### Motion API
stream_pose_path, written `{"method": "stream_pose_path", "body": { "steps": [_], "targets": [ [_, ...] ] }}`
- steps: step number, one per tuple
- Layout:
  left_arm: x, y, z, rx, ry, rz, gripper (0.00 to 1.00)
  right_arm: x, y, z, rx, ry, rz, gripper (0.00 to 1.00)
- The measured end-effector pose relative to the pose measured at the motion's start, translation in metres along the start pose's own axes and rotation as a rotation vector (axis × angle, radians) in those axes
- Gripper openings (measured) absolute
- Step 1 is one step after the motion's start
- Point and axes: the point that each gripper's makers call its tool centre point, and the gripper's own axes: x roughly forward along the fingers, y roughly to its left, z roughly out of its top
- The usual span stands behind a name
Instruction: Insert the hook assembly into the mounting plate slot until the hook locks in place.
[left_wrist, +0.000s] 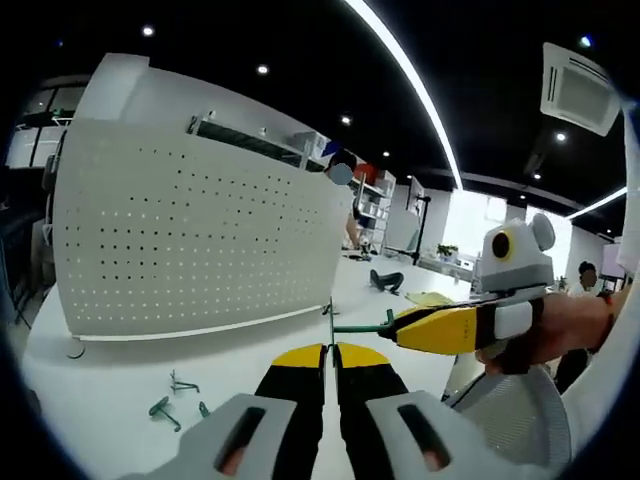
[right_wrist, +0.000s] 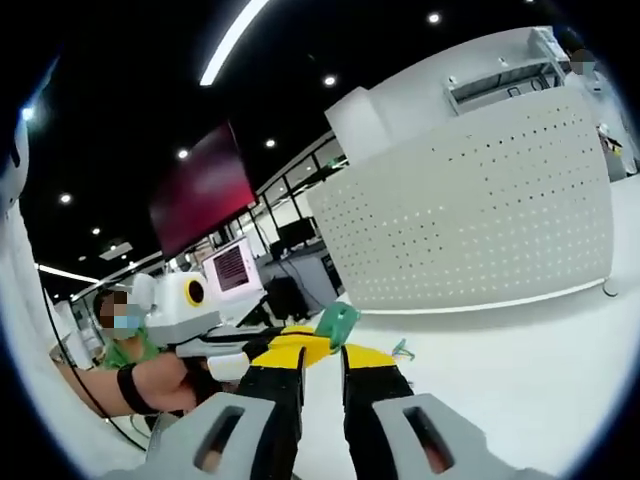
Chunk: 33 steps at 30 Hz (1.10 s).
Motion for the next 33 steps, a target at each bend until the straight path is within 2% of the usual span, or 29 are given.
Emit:
{"method": "stream_pose_path", "body": {
  "steps": [8, 10, 13, 15, 24, 29, 30, 33],
  "targets": [
    [0.002, -0.003, 0.001, 0.019, -0.007, -0.023, 0.03, 0.001, -0.009, 0.009, 0.022, -0.048, -0.038, 0.05],
    [0.004, -0.005, 0.001, 0.025, -0.011, -0.032, 0.03, 0.002, -0.010, 0.010, 0.066, -0.047, -0.036, 0.05],
    [0.007, -0.009, 0.002, 0.034, -0.019, -0.045, 0.03, 0.003, -0.012, 0.009, 0.051, -0.043, -0.049, 0.04],
    [0.009, -0.012, 0.003, 0.047, -0.025, -0.052, 0.03, 0.003, -0.014, 0.012, 0.086, -0.065, -0.054, 0.04],
    [0.010, -0.009, 0.006, 0.096, -0.041, -0.043, 0.03, 0.006, -0.018, 0.008, 0.153, -0.043, -0.074, 0.04],
    [0.011, -0.011, 0.005, 0.094, -0.062, -0.044, 0.03, 0.007, -0.019, 0.008, 0.215, -0.048, -0.074, 0.02],
    [0.011, -0.011, 0.004, 0.093, -0.060, -0.044, 0.03, 0.007, -0.019, 0.006, 0.264, -0.043, -0.073, 0.02],
    [0.011, -0.010, 0.004, 0.088, -0.065, -0.046, 0.03, 0.007, -0.019, 0.007, 0.281, -0.054, -0.080, 0.02]
  ]
}}
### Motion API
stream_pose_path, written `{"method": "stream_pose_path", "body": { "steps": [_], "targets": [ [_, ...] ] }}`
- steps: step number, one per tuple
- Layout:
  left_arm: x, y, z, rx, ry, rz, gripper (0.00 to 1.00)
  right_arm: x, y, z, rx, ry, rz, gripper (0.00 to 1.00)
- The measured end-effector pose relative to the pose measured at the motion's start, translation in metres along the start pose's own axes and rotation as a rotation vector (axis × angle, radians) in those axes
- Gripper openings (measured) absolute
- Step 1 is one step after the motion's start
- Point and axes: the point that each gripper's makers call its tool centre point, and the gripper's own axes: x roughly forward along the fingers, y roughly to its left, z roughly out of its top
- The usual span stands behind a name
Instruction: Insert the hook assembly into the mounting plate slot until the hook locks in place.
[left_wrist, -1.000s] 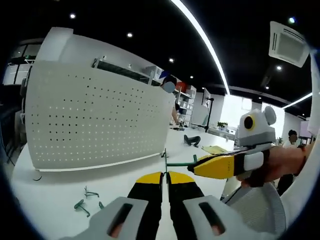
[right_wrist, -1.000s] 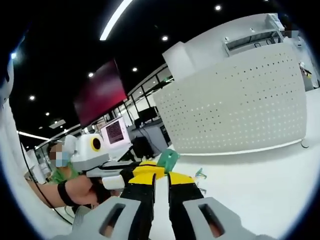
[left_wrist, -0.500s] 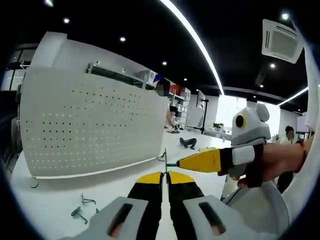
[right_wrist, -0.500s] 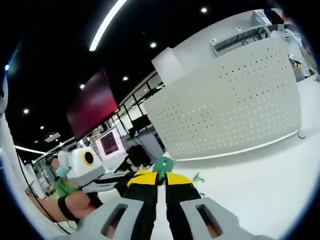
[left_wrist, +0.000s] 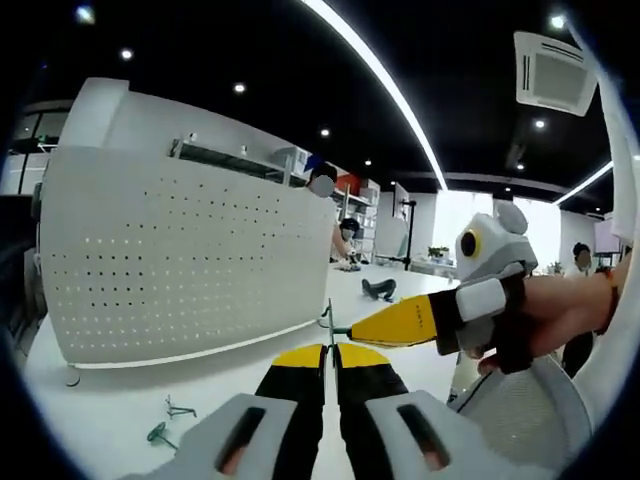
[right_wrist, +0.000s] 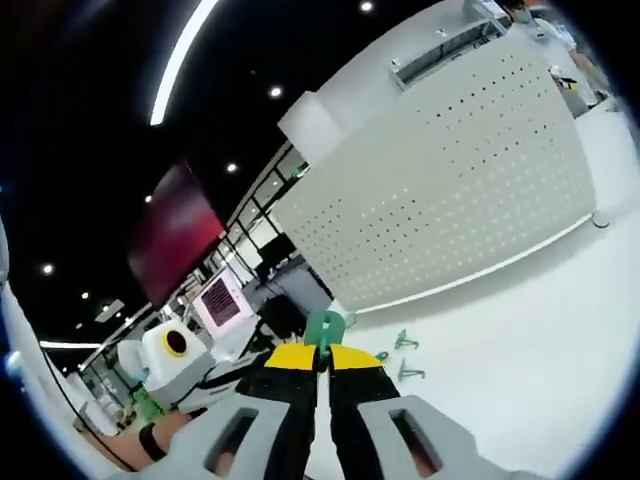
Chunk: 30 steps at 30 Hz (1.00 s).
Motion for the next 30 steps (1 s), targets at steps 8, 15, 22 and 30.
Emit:
{"method": "stream_pose_path", "body": {
  "steps": [8, 15, 22, 30],
  "targets": [
    [0.0007, 0.0011, -0.0021, -0.010, -0.005, 0.000, 0.04, 0.0009, 0.0004, -0.0007, -0.009, -0.004, -0.025, 0.01],
    [0.0010, 0.0032, -0.0024, -0.006, -0.004, 0.009, 0.05, 0.0036, 0.0009, -0.0009, -0.037, 0.006, -0.029, 0.01],
    [0.0019, 0.0003, -0.0047, -0.007, 0.008, -0.004, 0.08, 0.0034, 0.0019, -0.0001, -0.021, 0.001, -0.029, 0.01],
    [-0.0010, 0.0027, -0.0088, -0.004, 0.024, 0.005, 0.16, 0.0047, 0.0043, 0.0011, -0.070, 0.000, -0.042, 0.01]
  ]
}}
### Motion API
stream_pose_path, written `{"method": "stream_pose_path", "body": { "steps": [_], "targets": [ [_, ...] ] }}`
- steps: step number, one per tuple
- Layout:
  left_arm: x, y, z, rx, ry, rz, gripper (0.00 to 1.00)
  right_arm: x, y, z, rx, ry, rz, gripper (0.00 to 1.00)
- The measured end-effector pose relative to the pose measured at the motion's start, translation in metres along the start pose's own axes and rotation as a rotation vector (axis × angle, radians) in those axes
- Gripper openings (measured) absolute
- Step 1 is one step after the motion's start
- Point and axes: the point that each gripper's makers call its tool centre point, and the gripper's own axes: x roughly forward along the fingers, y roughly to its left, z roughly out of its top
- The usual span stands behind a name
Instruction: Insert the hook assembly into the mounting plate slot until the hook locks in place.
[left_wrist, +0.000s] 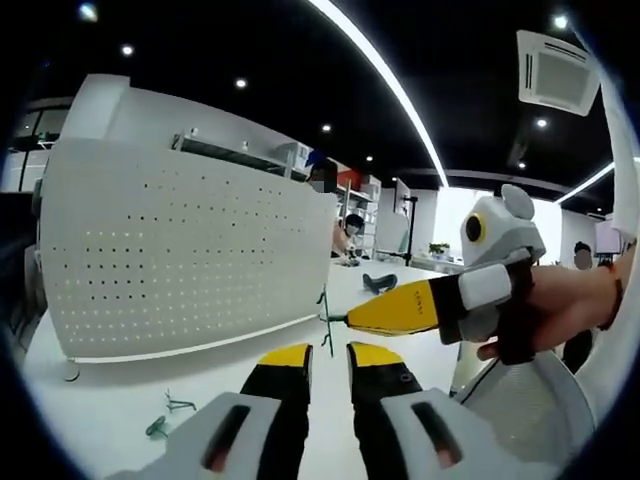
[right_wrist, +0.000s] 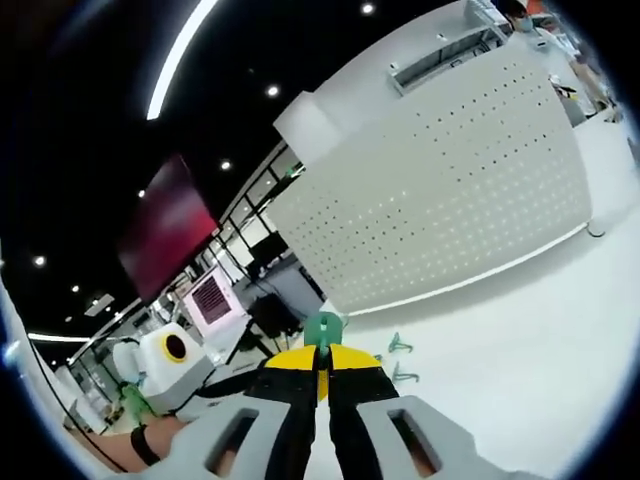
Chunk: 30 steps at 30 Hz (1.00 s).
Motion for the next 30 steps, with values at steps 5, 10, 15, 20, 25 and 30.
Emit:
{"method": "stream_pose_path", "body": {
  "steps": [5, 10, 15, 20, 25, 30],
  "targets": [
    [-0.003, 0.002, -0.006, -0.003, 0.016, 0.006, 0.20, 0.000, -0.003, 0.001, -0.010, -0.001, -0.010, 0.01],
    [-0.003, 0.002, -0.008, 0.002, 0.030, 0.000, 0.21, -0.002, -0.007, 0.007, -0.022, -0.017, -0.020, 0.01],
    [-0.003, 0.005, -0.006, 0.013, 0.030, 0.002, 0.22, 0.000, -0.013, 0.012, -0.039, -0.019, -0.028, 0.01],
    [-0.001, 0.004, -0.008, 0.017, 0.038, -0.009, 0.24, -0.001, -0.020, 0.026, -0.054, -0.045, -0.039, 0.01],
    [0.000, 0.002, -0.009, 0.021, 0.043, -0.015, 0.27, 0.003, -0.024, 0.037, -0.077, -0.063, -0.042, 0.01],
    [0.000, 0.000, -0.005, 0.026, 0.029, -0.022, 0.32, 0.008, -0.028, 0.049, -0.112, -0.076, -0.052, 0.01]
  ]
}}
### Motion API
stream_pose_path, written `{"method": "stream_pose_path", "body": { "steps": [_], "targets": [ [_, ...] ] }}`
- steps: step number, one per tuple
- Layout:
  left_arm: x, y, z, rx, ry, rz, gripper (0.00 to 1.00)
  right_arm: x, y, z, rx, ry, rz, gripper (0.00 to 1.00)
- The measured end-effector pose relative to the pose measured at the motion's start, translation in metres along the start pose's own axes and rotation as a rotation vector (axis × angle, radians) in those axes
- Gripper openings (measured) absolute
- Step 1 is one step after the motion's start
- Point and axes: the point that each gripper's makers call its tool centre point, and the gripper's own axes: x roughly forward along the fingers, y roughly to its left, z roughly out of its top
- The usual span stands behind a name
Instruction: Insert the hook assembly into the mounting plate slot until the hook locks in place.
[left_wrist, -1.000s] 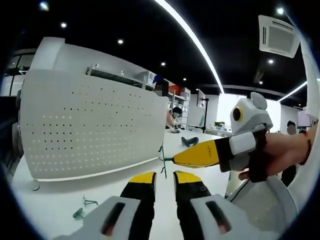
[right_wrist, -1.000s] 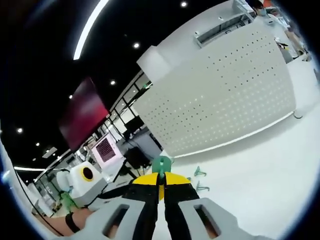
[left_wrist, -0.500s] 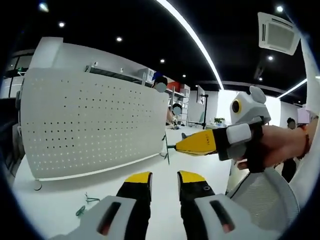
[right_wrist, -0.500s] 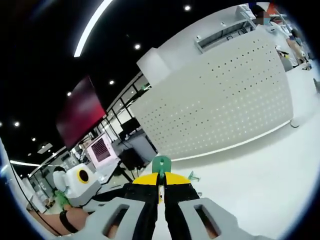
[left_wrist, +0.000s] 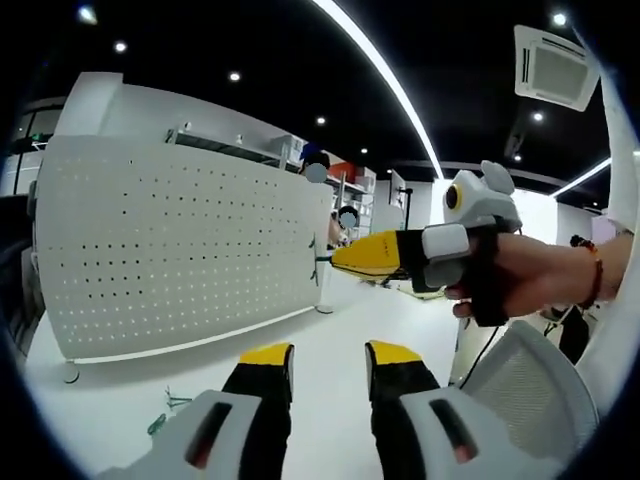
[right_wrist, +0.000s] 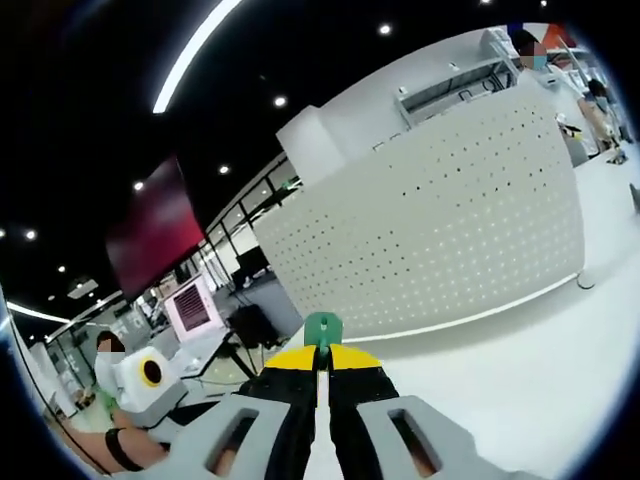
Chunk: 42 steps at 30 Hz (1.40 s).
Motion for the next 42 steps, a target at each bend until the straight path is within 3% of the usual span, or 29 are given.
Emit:
{"method": "stream_pose_path", "body": {
  "steps": [9, 24, 30, 32, 33, 35, 42],
  "targets": [
    [-0.006, 0.001, -0.005, -0.016, 0.018, 0.002, 0.36, 0.004, -0.008, 0.020, -0.082, -0.036, -0.024, 0.01],
    [-0.017, 0.010, -0.013, -0.033, 0.048, 0.019, 0.37, 0.013, -0.027, 0.032, -0.227, -0.039, -0.096, 0.01],
    [-0.018, 0.012, -0.017, -0.047, 0.054, 0.024, 0.41, 0.020, -0.035, 0.040, -0.253, -0.054, -0.131, 0.01],
    [-0.018, 0.013, -0.020, -0.063, 0.063, 0.033, 0.41, 0.020, -0.039, 0.048, -0.209, -0.097, -0.157, 0.01],
    [-0.018, 0.013, -0.021, -0.067, 0.063, 0.033, 0.40, 0.021, -0.037, 0.052, -0.200, -0.105, -0.133, 0.01],
    [-0.018, 0.013, -0.023, -0.071, 0.059, 0.038, 0.40, 0.024, -0.043, 0.057, -0.303, -0.090, -0.167, 0.01],
    [-0.018, 0.010, -0.021, -0.074, 0.054, 0.030, 0.46, 0.030, -0.050, 0.067, -0.322, -0.103, -0.194, 0.01]
  ]
}}
